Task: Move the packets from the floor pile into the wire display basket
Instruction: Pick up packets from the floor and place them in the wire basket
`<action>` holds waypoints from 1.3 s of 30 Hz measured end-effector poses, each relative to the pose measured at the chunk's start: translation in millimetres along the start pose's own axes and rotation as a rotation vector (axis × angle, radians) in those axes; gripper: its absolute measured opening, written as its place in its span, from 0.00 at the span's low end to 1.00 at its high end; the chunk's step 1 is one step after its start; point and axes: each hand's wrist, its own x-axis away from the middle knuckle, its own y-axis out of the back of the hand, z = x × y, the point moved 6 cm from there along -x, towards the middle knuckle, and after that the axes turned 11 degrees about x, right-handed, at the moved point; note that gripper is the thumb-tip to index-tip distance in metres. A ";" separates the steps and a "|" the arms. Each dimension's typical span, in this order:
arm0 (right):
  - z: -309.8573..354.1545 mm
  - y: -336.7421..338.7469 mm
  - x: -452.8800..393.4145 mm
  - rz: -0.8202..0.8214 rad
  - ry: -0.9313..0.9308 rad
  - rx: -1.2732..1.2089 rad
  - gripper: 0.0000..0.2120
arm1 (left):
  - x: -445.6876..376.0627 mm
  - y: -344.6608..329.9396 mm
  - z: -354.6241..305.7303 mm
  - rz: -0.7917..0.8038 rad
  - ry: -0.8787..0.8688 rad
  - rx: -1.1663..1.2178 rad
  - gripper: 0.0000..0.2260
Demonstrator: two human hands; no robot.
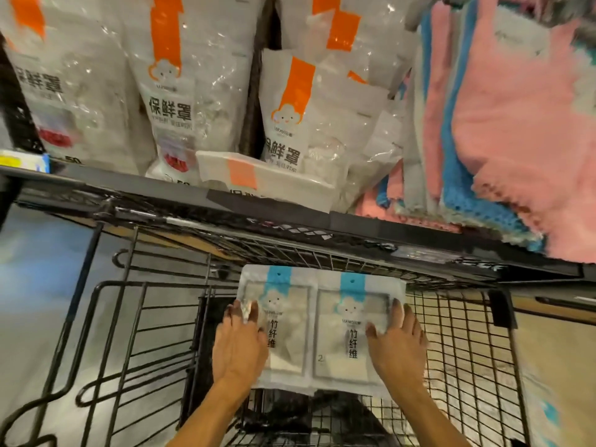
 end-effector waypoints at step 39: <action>-217.1 213.0 222.8 -0.470 0.105 -0.068 0.36 | 258.7 216.1 -166.6 -0.327 -0.410 -0.119 0.27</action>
